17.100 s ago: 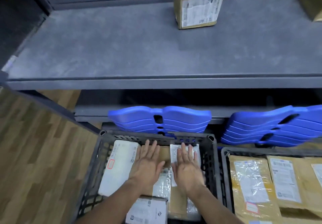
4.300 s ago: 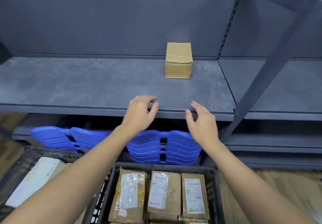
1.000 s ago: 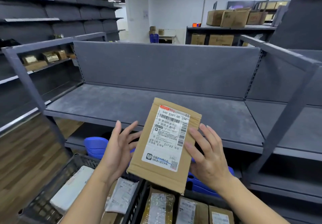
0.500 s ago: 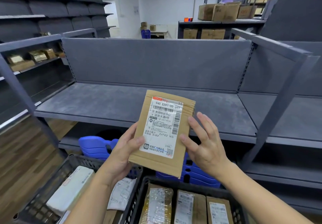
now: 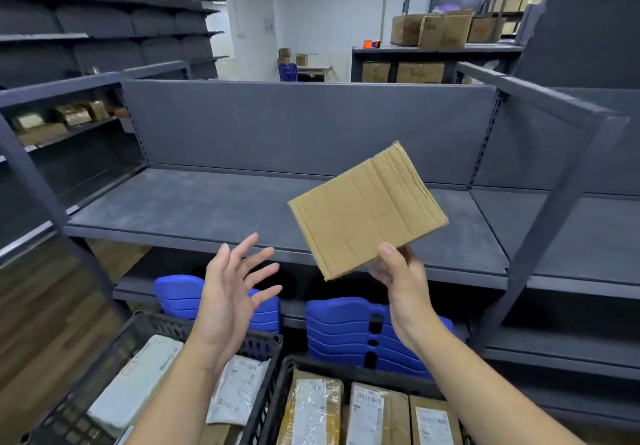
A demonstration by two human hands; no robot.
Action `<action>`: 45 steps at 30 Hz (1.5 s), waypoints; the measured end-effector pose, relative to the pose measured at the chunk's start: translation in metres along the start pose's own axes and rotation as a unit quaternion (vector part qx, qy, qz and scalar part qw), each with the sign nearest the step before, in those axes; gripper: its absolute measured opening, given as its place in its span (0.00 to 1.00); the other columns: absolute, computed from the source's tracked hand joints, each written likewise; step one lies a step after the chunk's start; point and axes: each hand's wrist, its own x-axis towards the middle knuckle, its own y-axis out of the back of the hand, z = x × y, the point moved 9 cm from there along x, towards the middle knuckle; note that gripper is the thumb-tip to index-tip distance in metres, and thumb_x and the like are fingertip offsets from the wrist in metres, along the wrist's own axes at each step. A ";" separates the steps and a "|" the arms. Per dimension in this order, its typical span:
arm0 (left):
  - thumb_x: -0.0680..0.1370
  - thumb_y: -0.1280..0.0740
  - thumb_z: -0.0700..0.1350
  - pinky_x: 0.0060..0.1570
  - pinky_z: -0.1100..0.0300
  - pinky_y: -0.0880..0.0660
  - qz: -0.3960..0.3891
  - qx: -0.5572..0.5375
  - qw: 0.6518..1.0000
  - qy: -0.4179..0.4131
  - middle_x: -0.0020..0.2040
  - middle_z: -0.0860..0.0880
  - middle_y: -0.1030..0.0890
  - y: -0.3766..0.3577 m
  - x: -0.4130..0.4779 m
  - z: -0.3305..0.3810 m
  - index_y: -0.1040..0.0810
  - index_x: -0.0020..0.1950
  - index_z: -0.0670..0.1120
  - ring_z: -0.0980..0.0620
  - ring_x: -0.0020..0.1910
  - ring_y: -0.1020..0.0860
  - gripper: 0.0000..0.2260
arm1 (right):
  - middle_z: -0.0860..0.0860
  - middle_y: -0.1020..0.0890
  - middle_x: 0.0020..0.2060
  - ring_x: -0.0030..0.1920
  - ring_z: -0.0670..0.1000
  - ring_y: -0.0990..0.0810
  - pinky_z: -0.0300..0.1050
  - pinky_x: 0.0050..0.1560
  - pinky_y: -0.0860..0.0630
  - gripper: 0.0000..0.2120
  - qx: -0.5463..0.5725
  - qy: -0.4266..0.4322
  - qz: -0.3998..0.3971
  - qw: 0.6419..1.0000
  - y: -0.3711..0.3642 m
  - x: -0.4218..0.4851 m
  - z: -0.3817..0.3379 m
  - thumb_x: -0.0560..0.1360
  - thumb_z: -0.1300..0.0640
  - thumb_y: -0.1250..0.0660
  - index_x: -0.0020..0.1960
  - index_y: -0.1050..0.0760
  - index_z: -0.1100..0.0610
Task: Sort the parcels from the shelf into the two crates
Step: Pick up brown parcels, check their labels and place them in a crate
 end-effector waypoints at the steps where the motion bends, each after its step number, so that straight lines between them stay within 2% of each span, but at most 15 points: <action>1: 0.78 0.43 0.66 0.64 0.38 0.25 -0.004 0.001 1.000 0.000 0.67 0.44 0.18 -0.002 -0.001 0.002 0.23 0.73 0.53 0.43 0.68 0.21 0.28 | 0.42 0.14 0.54 0.57 0.47 0.17 0.53 0.65 0.22 0.32 0.002 -0.013 0.003 1.000 -0.001 -0.001 0.003 0.61 0.35 0.30 0.61 0.22 0.49; 6: 0.75 0.35 0.50 0.64 0.39 0.23 -0.053 0.060 0.997 -0.020 0.67 0.46 0.18 -0.019 0.005 0.010 0.22 0.72 0.53 0.43 0.68 0.21 0.24 | 0.50 0.14 0.57 0.60 0.55 0.17 0.48 0.57 0.23 0.34 0.023 -0.054 0.009 0.998 -0.004 -0.008 0.015 0.62 0.34 0.30 0.62 0.22 0.52; 9: 0.70 0.36 0.37 0.65 0.47 0.22 -0.101 0.237 0.960 -0.108 0.74 0.54 0.26 -0.032 0.016 0.037 0.30 0.77 0.61 0.51 0.73 0.26 0.37 | 0.55 0.14 0.57 0.56 0.56 0.16 0.50 0.55 0.24 0.36 0.099 -0.122 -0.020 0.987 -0.009 -0.013 0.022 0.62 0.33 0.31 0.63 0.22 0.53; 12: 0.71 0.27 0.36 0.69 0.52 0.28 -0.178 0.555 0.767 -0.269 0.82 0.55 0.44 -0.070 0.025 0.065 0.51 0.83 0.64 0.51 0.79 0.39 0.51 | 0.58 0.15 0.53 0.49 0.54 0.17 0.51 0.52 0.28 0.36 0.175 -0.227 -0.081 0.955 -0.020 -0.027 0.028 0.67 0.30 0.34 0.61 0.22 0.58; 14: 0.69 0.20 0.42 0.71 0.47 0.30 -0.190 0.626 0.655 -0.378 0.84 0.49 0.46 -0.096 0.030 0.083 0.52 0.84 0.58 0.42 0.79 0.39 0.54 | 0.60 0.17 0.54 0.50 0.57 0.19 0.51 0.50 0.29 0.37 0.229 -0.291 -0.095 0.924 -0.024 -0.036 0.036 0.70 0.28 0.37 0.57 0.20 0.61; 17: 0.73 0.23 0.52 0.72 0.43 0.30 -0.251 0.622 0.581 -0.460 0.83 0.45 0.41 -0.132 0.026 0.103 0.44 0.84 0.51 0.40 0.76 0.33 0.45 | 0.61 0.18 0.53 0.48 0.58 0.20 0.52 0.50 0.30 0.37 0.261 -0.330 -0.095 0.902 -0.019 -0.040 0.039 0.70 0.28 0.38 0.53 0.15 0.60; 20: 0.74 0.21 0.52 0.73 0.47 0.31 -0.318 0.652 0.547 -0.418 0.83 0.52 0.43 -0.156 0.032 0.106 0.47 0.85 0.57 0.47 0.77 0.34 0.46 | 0.59 0.17 0.51 0.43 0.57 0.20 0.52 0.47 0.28 0.33 0.251 -0.352 -0.129 0.893 -0.018 -0.046 0.036 0.71 0.29 0.37 0.55 0.16 0.58; 22: 0.74 0.21 0.51 0.76 0.56 0.36 -0.383 0.654 0.550 -0.352 0.83 0.58 0.44 -0.168 0.029 0.096 0.48 0.84 0.59 0.54 0.78 0.38 0.48 | 0.59 0.17 0.50 0.40 0.57 0.20 0.51 0.46 0.29 0.32 0.245 -0.367 -0.143 0.886 -0.016 -0.048 0.036 0.71 0.30 0.36 0.56 0.16 0.57; 25: 0.72 0.19 0.45 0.69 0.74 0.39 -0.448 0.615 0.573 -0.303 0.75 0.58 0.30 -0.185 0.017 0.088 0.37 0.80 0.55 0.65 0.70 0.33 0.41 | 0.60 0.18 0.47 0.36 0.55 0.24 0.50 0.44 0.30 0.33 0.216 -0.376 -0.165 0.886 -0.013 -0.049 0.041 0.75 0.31 0.43 0.58 0.18 0.58; 28: 0.68 0.17 0.40 0.68 0.74 0.37 -0.442 0.615 0.614 -0.223 0.72 0.60 0.28 -0.184 0.032 0.084 0.33 0.78 0.53 0.68 0.67 0.31 0.42 | 0.58 0.20 0.37 0.31 0.52 0.31 0.46 0.38 0.32 0.28 0.117 -0.376 -0.128 0.910 0.001 -0.045 0.059 0.81 0.38 0.50 0.53 0.19 0.57; 30: 0.69 0.17 0.44 0.70 0.64 0.31 -0.449 0.555 0.694 -0.098 0.70 0.56 0.22 -0.173 0.048 0.074 0.29 0.74 0.56 0.61 0.68 0.25 0.37 | 0.57 0.21 0.34 0.28 0.52 0.30 0.44 0.34 0.31 0.24 0.059 -0.366 -0.065 0.926 0.015 -0.039 0.072 0.83 0.43 0.48 0.54 0.21 0.59; 33: 0.75 0.26 0.56 0.52 0.57 0.17 -0.353 0.339 0.870 0.054 0.56 0.49 0.13 -0.156 0.062 0.066 0.20 0.63 0.50 0.52 0.53 0.14 0.19 | 0.55 0.19 0.35 0.31 0.52 0.25 0.45 0.36 0.27 0.22 0.040 -0.350 -0.003 0.936 0.030 -0.033 0.082 0.84 0.44 0.40 0.60 0.19 0.62; 35: 0.75 0.36 0.62 0.44 0.60 0.17 -0.283 0.242 0.919 0.126 0.53 0.48 0.12 -0.143 0.066 0.051 0.19 0.61 0.48 0.52 0.48 0.13 0.23 | 0.55 0.18 0.36 0.33 0.51 0.23 0.45 0.37 0.26 0.21 0.054 -0.347 0.002 0.936 0.032 -0.032 0.084 0.84 0.46 0.39 0.62 0.19 0.61; 39: 0.75 0.40 0.65 0.46 0.57 0.17 -0.247 0.211 0.936 0.133 0.57 0.47 0.13 -0.131 0.070 0.041 0.19 0.64 0.49 0.49 0.53 0.13 0.27 | 0.54 0.17 0.38 0.34 0.51 0.21 0.45 0.38 0.24 0.19 0.055 -0.337 0.009 0.940 0.038 -0.027 0.085 0.83 0.46 0.37 0.61 0.18 0.60; 45: 0.74 0.37 0.74 0.67 0.46 0.26 -0.216 0.265 0.936 0.086 0.61 0.48 0.14 -0.119 0.077 0.042 0.17 0.65 0.51 0.47 0.62 0.17 0.33 | 0.54 0.16 0.37 0.35 0.51 0.22 0.45 0.37 0.25 0.19 0.060 -0.331 0.020 0.941 0.036 -0.023 0.083 0.84 0.46 0.38 0.59 0.18 0.60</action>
